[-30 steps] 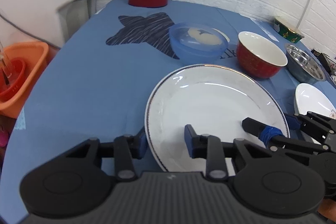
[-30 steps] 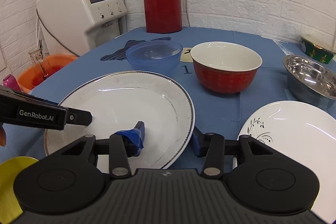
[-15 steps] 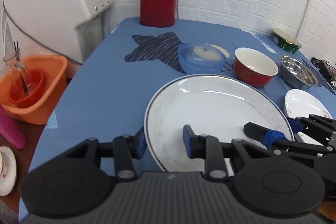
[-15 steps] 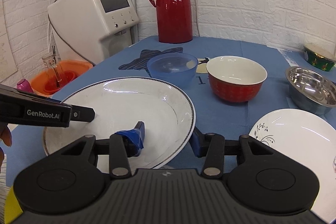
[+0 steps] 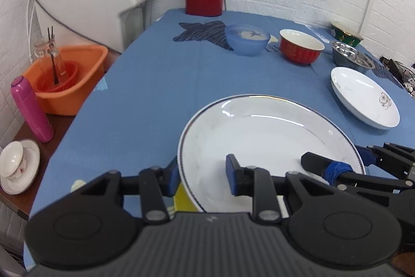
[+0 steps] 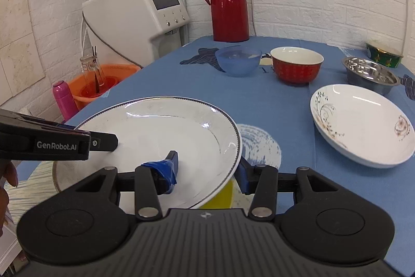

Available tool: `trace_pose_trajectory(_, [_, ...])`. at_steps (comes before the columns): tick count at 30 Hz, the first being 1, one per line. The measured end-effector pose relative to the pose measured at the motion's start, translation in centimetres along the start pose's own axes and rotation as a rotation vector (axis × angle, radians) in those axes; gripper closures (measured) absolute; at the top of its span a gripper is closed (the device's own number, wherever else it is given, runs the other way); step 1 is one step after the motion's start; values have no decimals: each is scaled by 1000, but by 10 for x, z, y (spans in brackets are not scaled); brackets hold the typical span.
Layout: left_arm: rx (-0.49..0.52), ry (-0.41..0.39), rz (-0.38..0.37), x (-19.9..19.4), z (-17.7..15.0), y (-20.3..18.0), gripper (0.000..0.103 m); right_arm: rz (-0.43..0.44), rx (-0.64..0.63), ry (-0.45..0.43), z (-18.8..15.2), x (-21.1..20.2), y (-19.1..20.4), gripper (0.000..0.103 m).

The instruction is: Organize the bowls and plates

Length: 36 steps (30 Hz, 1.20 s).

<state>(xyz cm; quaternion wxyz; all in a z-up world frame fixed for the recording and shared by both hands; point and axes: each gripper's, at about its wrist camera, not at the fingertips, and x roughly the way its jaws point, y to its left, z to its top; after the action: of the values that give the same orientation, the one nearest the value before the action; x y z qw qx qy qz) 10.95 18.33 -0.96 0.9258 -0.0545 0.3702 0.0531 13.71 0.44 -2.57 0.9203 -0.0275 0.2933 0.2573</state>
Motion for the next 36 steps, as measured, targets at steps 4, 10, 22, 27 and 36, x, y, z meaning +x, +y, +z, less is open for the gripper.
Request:
trace_pose_trajectory(4, [-32,7,-32,2,-9,6,77,-17,-34,-4,-8,-1,7,72])
trace_pose_trajectory(10, [-54,18,-76,4,-22,9,77,-32,-67,-16,-15,-3,7,69])
trace_pose_trajectory(22, [-39,-67,-108,-20,-22,13,27,-17,-12,-13,-21,-6,0,68])
trace_pose_trajectory(27, [-55,-94,-79,-28,-14,16,15,-16,59,-70,-15,-18,-10,67])
trace_pose_trajectory(36, [31,-98,-184,-13,31,-42,6,-59,150,-68,-3,-43,-59,65])
